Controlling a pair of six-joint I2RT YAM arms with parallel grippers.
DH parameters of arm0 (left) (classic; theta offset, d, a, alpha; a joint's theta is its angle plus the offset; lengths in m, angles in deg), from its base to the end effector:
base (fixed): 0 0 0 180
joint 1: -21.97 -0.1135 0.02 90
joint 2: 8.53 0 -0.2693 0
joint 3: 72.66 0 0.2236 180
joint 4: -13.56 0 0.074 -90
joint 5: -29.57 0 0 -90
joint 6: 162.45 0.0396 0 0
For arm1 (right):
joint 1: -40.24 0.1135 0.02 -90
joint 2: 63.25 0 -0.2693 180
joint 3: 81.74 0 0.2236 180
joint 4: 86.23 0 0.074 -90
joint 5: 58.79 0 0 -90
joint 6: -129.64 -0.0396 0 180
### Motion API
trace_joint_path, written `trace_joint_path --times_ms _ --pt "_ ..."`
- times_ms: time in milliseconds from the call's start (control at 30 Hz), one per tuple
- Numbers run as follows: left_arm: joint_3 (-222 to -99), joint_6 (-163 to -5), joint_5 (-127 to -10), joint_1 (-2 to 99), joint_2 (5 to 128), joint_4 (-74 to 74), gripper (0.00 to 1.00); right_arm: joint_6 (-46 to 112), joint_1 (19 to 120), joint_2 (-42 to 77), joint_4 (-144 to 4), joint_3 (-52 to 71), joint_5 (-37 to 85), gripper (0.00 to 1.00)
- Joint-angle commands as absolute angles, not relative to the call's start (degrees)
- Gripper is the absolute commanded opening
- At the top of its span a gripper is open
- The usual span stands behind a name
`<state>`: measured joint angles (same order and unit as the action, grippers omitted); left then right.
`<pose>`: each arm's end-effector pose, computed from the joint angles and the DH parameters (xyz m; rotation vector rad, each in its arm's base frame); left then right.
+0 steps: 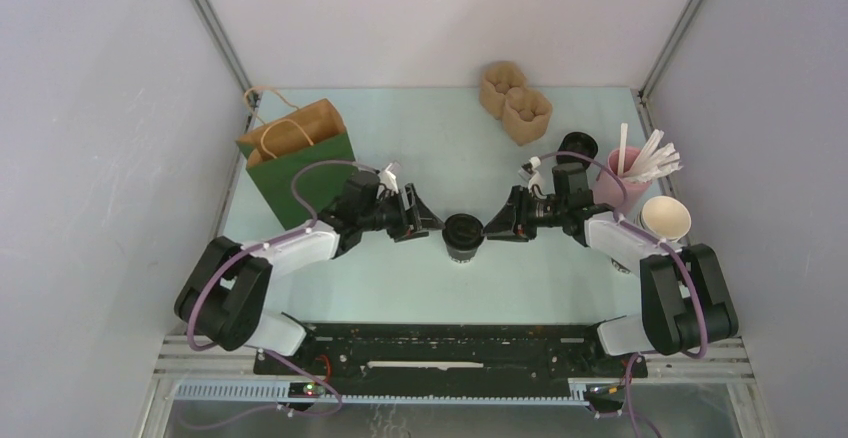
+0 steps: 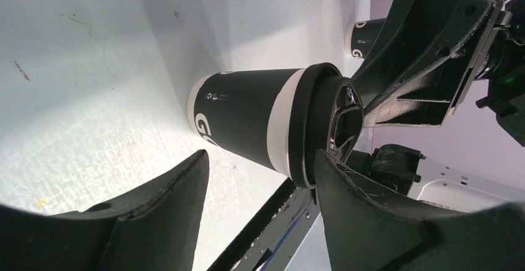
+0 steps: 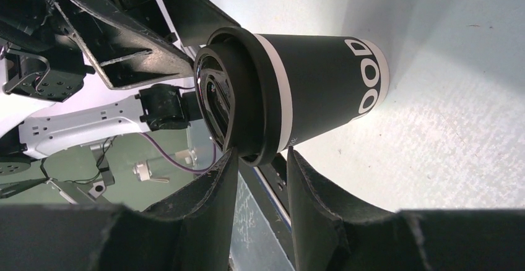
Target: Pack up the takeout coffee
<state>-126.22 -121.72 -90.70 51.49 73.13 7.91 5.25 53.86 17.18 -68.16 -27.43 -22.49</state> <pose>0.2235 -0.1495 0.2145 -0.0690 2.3964 -1.3009 0.2314 0.0889 0.2127 -0.0712 2.4162 1.4995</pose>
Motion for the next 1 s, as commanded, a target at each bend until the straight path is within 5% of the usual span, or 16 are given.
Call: trace_joint_path --times_ms 0,967 --pt "-126.8 -122.2 -91.5 52.4 73.6 11.4 0.69 6.8 53.9 17.6 -67.2 -25.7 -23.1 0.43" --pt "-123.0 -121.5 -86.1 53.9 81.8 10.7 0.46 5.8 54.3 25.2 -69.8 -26.2 -20.5 0.39"
